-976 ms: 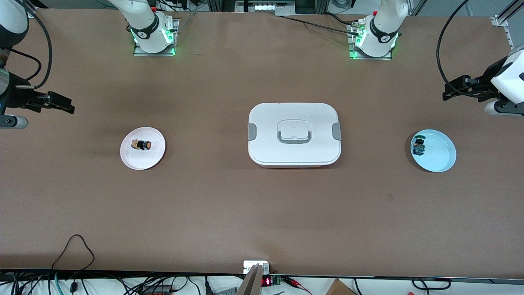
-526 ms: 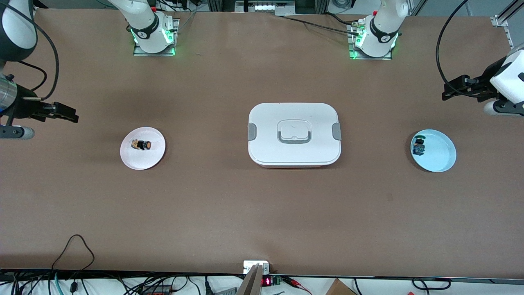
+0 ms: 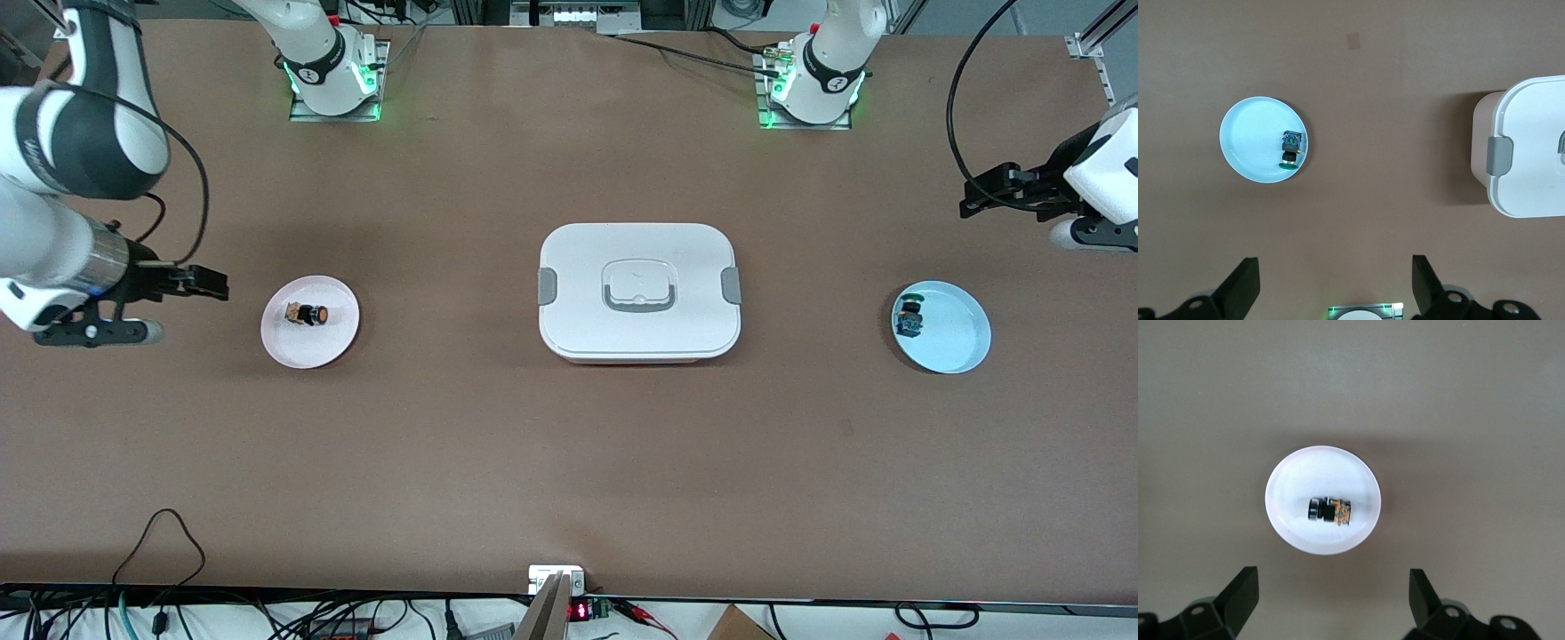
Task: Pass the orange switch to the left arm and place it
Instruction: 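Move the right gripper over the orange switch on the white plate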
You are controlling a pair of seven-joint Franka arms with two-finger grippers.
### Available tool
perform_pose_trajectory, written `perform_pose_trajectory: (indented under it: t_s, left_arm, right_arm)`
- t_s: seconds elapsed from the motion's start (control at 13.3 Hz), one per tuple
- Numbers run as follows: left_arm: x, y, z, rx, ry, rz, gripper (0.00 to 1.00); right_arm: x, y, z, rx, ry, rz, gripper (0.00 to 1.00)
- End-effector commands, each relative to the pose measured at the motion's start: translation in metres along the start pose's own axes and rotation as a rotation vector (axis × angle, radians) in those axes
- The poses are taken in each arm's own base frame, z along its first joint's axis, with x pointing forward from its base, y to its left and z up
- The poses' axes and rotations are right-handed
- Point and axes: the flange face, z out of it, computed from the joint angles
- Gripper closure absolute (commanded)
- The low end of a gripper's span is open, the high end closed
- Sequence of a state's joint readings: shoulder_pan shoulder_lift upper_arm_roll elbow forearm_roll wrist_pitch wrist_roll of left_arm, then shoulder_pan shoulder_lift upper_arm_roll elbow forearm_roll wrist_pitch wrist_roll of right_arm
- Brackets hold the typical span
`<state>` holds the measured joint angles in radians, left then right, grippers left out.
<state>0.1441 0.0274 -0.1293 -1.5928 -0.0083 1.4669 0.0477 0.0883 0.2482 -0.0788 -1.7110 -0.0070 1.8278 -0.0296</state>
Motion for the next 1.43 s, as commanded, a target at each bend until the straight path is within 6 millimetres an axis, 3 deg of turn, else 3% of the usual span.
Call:
perform_pose_trajectory:
  t_s: [0.0, 0.53, 0.98, 1.35]
  left_arm:
    - [0.002, 0.001, -0.005, 0.017, 0.007, 0.004, 0.0]
    - [0.002, 0.0, -0.005, 0.017, 0.007, 0.002, 0.0]
    - [0.002, 0.0, -0.005, 0.017, 0.007, 0.002, 0.0]
    - [0.002, 0.0, -0.005, 0.017, 0.007, 0.002, 0.0]
  right_arm:
    - [-0.007, -0.002, 0.039, 0.009, 0.004, 0.014, 0.0]
    - [-0.01, -0.009, 0.124, 0.004, -0.012, 0.007, 0.0]
    - [-0.008, -0.031, 0.165, -0.006, -0.062, -0.02, 0.0]
    - [-0.009, -0.03, 0.193, -0.01, -0.045, -0.021, 0.0]
